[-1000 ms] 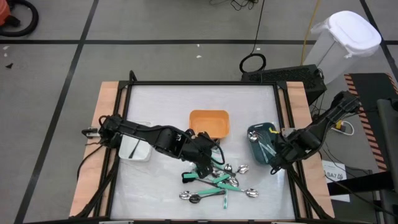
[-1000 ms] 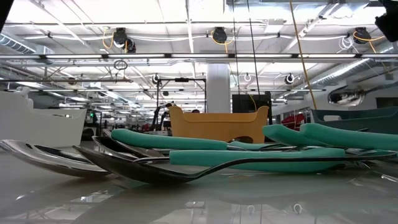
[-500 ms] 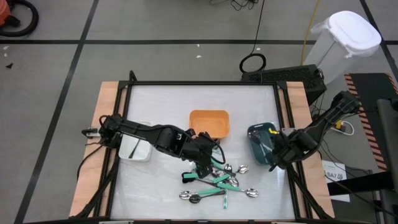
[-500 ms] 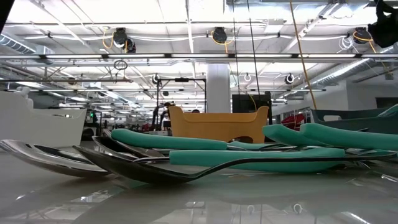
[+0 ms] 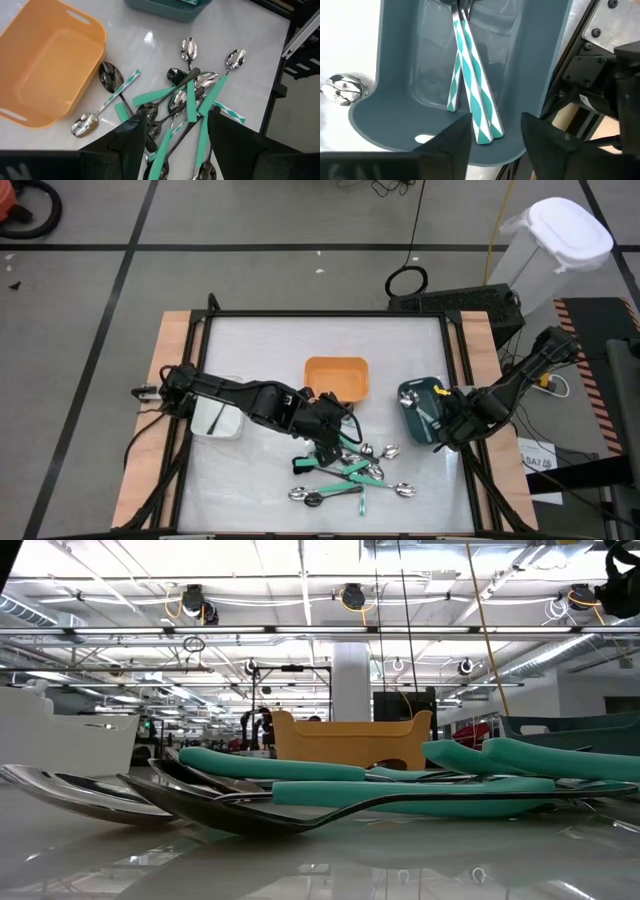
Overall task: Sort silverware by color (type)
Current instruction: Put the green spoon into the orange bin
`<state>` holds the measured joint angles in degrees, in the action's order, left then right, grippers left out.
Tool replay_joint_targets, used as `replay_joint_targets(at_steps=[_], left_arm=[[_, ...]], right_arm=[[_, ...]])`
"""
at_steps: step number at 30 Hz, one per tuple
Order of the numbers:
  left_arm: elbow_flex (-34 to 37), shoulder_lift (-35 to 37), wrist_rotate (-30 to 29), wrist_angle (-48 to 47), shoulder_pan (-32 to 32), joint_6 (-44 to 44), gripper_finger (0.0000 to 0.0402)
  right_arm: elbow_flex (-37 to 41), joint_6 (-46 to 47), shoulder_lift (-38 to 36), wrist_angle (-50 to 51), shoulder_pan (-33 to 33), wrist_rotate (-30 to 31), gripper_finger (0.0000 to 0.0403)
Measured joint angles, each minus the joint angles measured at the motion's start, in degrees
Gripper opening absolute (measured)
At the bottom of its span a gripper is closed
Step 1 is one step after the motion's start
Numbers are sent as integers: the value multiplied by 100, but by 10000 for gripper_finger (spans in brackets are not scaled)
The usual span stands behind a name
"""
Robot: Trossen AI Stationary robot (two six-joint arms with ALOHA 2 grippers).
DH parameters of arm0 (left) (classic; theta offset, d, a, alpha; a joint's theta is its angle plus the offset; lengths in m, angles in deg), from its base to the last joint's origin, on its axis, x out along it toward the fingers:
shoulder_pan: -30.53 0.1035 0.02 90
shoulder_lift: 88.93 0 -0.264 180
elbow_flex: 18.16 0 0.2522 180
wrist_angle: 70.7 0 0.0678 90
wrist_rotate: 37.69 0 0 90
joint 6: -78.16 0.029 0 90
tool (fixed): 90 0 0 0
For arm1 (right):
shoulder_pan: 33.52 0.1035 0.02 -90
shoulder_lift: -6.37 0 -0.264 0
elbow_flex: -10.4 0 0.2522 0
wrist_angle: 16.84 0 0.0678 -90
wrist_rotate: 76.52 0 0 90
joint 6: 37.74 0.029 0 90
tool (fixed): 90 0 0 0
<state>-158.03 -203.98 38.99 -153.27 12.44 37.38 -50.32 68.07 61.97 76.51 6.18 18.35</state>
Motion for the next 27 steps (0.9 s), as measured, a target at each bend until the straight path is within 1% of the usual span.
replay_joint_targets(at_steps=[3,5,10,12,15,19,22,27], left_arm=[[0,-2,0,0,0,-4,207],[0,-2,2,0,-9,-3,207],[0,-2,131,-17,-37,132,207],[0,-2,137,-69,-46,150,207],[0,-2,140,-140,-46,178,207],[0,-2,142,-166,-44,272,207],[0,-2,142,-168,-44,278,207],[0,-2,144,-170,-44,273,207]], right_arm=[[-67,1,2,-74,0,10,189],[-182,1,1,-119,0,167,198],[-611,-184,0,-390,0,802,202],[-776,-330,0,-594,2,1142,201],[-970,-713,0,-1085,2,1644,198],[-1034,-1186,4,-1846,2,2069,197],[-1036,-1397,42,-2258,2,2244,197],[-1036,-1752,223,-2804,2,2241,197]])
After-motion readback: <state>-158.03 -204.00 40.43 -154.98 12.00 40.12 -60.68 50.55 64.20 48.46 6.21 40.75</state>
